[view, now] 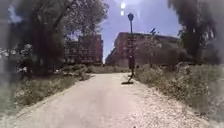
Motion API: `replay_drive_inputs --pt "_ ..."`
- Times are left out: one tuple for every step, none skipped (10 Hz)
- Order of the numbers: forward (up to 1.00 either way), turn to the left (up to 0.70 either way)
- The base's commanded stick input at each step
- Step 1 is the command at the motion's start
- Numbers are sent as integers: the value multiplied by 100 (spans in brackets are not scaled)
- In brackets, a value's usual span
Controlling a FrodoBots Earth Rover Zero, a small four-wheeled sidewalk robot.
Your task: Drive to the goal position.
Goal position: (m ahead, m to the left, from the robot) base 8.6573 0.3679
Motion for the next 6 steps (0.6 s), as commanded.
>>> replay_drive_inputs --pt "85 0" --pt "85 0" --pt "85 0" --pt "85 0" --pt "85 0" --pt "85 0"
